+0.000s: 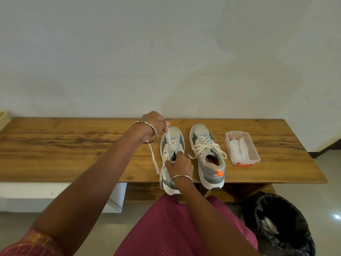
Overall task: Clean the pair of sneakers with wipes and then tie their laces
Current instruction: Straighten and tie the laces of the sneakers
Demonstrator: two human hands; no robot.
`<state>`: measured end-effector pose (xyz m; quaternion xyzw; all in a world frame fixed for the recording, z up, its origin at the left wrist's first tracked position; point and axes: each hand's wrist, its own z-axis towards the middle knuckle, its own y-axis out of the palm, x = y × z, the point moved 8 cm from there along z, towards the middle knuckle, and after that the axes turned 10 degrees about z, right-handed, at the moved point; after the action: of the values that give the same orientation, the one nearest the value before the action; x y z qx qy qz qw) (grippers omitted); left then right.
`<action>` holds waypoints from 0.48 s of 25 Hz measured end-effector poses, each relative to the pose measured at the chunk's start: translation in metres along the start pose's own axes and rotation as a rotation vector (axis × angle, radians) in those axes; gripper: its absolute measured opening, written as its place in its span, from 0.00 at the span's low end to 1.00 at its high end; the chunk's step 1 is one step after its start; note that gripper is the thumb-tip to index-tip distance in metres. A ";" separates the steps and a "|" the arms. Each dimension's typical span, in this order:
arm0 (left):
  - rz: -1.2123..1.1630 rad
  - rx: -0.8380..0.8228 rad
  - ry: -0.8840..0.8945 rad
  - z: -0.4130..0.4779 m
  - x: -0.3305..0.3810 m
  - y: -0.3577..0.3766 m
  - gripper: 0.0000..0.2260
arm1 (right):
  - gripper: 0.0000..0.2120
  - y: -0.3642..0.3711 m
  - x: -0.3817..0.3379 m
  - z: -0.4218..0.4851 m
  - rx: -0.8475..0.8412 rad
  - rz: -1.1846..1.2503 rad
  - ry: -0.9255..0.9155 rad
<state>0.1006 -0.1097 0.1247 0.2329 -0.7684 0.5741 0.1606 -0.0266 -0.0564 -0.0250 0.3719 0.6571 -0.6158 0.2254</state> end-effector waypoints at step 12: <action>0.090 0.062 -0.092 -0.011 -0.055 0.105 0.18 | 0.08 -0.046 0.010 0.040 -0.135 -0.042 0.123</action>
<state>0.0893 -0.0655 0.0148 0.2291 -0.7667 0.5928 0.0916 -0.0747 -0.0913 -0.0085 0.3790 0.7174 -0.5506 0.1964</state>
